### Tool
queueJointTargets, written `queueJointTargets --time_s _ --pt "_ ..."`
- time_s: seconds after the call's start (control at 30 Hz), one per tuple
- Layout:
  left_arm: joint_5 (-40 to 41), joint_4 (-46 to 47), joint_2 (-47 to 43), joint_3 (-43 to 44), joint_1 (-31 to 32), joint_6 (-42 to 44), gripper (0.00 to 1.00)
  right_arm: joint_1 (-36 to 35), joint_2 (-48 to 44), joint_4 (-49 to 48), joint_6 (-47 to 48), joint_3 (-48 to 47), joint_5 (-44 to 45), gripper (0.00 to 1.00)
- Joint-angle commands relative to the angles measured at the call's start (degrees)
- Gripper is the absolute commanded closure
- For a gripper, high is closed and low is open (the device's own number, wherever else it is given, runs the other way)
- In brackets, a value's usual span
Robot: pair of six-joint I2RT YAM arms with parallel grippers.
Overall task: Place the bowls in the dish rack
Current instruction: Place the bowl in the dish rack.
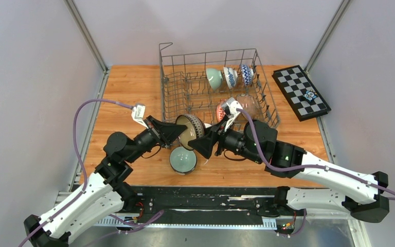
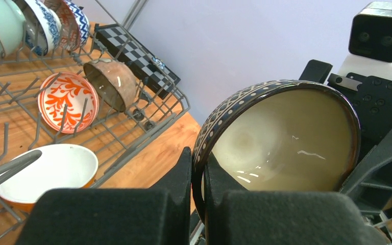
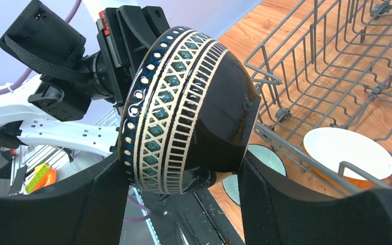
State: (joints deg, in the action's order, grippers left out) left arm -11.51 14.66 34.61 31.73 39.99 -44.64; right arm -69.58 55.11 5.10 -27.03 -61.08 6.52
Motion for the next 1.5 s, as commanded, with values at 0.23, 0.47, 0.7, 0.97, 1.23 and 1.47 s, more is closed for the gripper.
queueJointTargets --time_s 0.23,0.47,0.7,0.97,1.23,1.47 --pt "-1.0 6.1 0.3 -1.3 0.2 -2.6 0.98 -0.3 -1.9 -8.6 2.2 1.9 0.6 0.98" --pt "0.7 0.9 1.9 0.8 0.2 -1.6 0.75 0.2 -0.9 -7.9 3.7 0.6 4.8 0.98" --pt "2.2 -2.0 4.3 2.6 -0.5 -1.1 0.43 3.9 1.2 -7.6 2.9 -1.1 2.5 0.98" --pt "3.8 -5.2 9.2 5.2 -3.6 -1.9 0.30 11.5 3.0 -8.4 1.6 -1.8 -2.0 0.98" --pt "3.1 -5.8 17.3 10.8 -8.5 -1.1 0.17 22.4 7.5 -8.6 -0.1 -4.2 -10.0 0.98" --pt "-0.1 -8.0 25.6 17.4 -12.8 0.6 0.06 31.1 15.3 -9.1 0.2 -7.5 -13.8 0.98"
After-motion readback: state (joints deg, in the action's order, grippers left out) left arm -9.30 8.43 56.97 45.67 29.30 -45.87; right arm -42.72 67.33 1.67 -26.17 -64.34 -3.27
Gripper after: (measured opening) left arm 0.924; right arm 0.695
